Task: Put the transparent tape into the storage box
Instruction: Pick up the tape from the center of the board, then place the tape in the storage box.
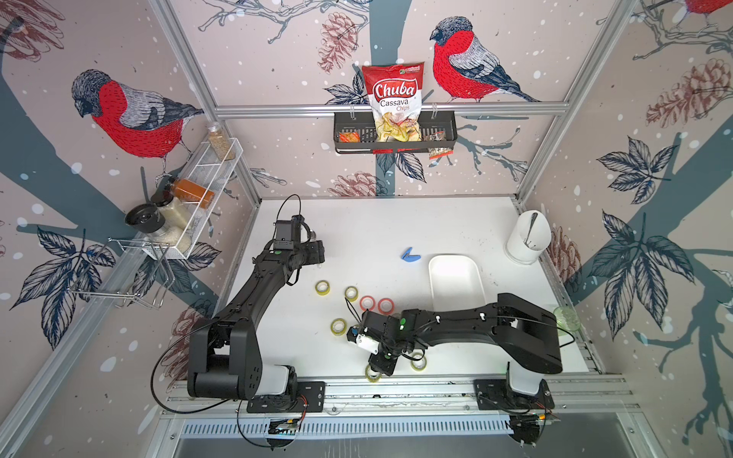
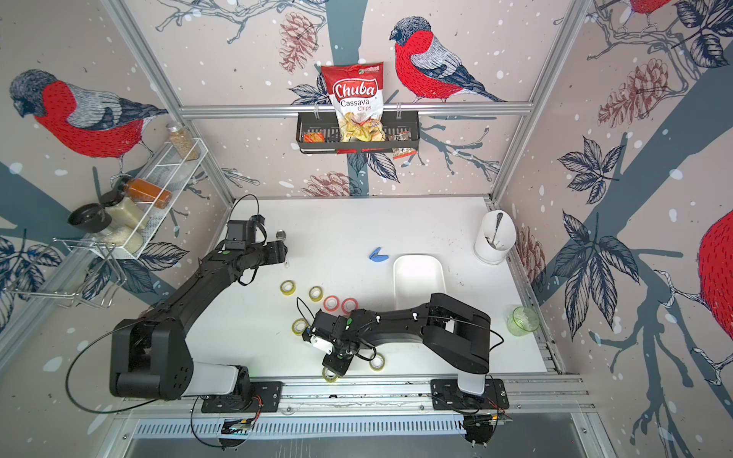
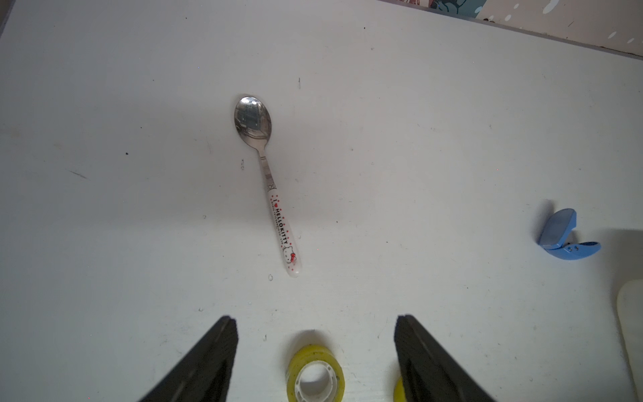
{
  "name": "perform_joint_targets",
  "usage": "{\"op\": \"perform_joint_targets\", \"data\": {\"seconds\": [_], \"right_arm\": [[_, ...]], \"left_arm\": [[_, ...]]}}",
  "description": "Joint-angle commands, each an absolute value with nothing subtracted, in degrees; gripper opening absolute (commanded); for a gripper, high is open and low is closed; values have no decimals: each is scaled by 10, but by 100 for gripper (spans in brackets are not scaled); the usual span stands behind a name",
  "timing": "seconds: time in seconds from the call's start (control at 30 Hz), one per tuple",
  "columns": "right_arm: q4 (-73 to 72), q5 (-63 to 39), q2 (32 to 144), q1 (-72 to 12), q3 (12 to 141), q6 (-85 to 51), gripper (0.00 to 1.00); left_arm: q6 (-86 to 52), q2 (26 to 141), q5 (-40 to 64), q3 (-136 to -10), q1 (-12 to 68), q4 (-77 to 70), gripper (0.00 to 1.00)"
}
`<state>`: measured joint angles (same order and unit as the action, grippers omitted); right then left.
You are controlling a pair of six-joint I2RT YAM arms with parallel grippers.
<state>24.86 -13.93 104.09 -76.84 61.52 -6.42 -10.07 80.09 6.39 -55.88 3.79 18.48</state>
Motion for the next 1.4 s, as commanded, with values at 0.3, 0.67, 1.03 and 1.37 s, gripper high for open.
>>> {"op": "perform_joint_targets", "data": {"seconds": [0.3, 0.67, 1.03, 1.37], "right_arm": [[220, -170, 967, -699, 570, -110, 17], [239, -166, 825, -524, 525, -168, 17], [298, -148, 733, -291, 487, -217, 18], [309, -87, 759, -184, 493, -244, 18]], "left_arm": [[-91, 804, 76, -565, 33, 191, 76], [-91, 814, 145, -564, 41, 180, 72], [-76, 814, 161, -560, 112, 169, 72], [-80, 813, 176, -560, 115, 165, 71]]}}
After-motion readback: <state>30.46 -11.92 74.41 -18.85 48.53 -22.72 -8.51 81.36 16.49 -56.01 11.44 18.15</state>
